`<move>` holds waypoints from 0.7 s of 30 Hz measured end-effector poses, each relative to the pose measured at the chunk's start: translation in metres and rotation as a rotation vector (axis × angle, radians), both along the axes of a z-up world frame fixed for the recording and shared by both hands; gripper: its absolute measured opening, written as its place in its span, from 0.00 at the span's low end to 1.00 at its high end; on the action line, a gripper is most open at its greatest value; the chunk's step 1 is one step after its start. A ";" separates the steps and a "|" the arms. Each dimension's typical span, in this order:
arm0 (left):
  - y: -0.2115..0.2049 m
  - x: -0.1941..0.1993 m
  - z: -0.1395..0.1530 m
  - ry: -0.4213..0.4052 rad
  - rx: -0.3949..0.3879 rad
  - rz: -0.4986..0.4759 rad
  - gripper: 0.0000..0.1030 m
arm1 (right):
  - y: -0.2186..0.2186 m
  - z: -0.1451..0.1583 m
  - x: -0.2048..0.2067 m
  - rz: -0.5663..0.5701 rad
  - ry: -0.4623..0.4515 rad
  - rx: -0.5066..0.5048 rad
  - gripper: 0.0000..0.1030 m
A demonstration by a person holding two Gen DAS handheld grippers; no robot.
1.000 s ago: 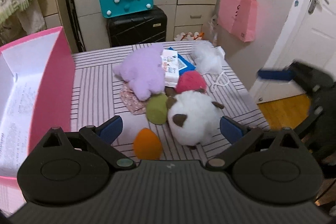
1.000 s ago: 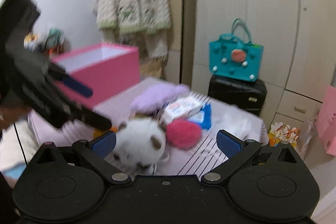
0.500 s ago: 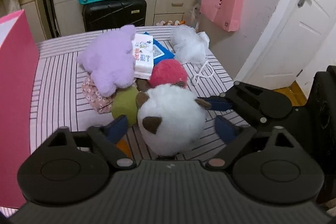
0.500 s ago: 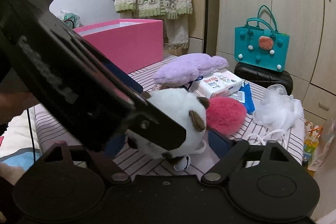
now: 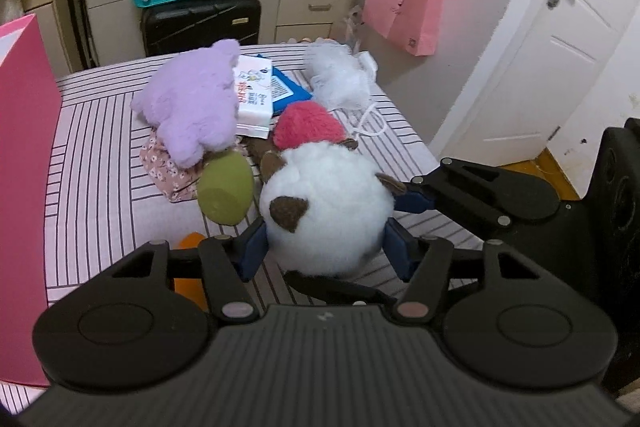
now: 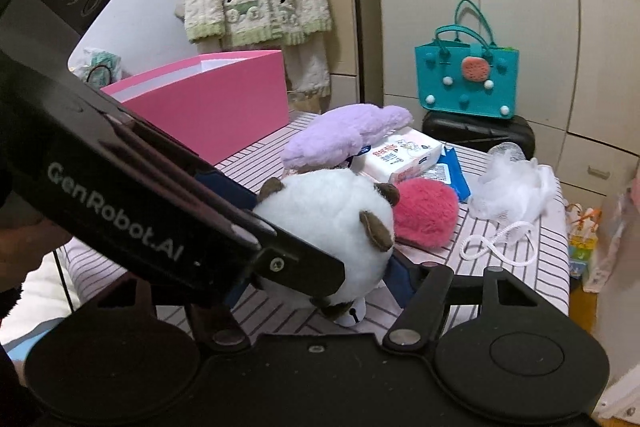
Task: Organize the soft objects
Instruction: 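Lift the white plush toy with the left tool and carry it over the pink box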
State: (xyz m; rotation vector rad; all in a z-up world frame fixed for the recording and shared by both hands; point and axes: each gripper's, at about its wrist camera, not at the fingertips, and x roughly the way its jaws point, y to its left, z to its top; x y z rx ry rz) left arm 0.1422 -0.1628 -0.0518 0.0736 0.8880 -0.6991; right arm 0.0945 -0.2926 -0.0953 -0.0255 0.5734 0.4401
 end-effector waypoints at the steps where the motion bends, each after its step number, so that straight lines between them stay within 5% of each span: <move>1: 0.001 -0.001 0.001 0.000 -0.003 -0.009 0.58 | 0.001 0.002 -0.002 -0.007 0.002 0.000 0.70; 11: 0.016 -0.013 0.017 0.021 -0.019 -0.051 0.58 | 0.015 0.024 -0.021 -0.035 -0.002 -0.050 0.71; 21: 0.031 -0.026 0.038 0.126 0.004 -0.116 0.58 | 0.030 0.049 -0.035 -0.072 0.111 -0.016 0.71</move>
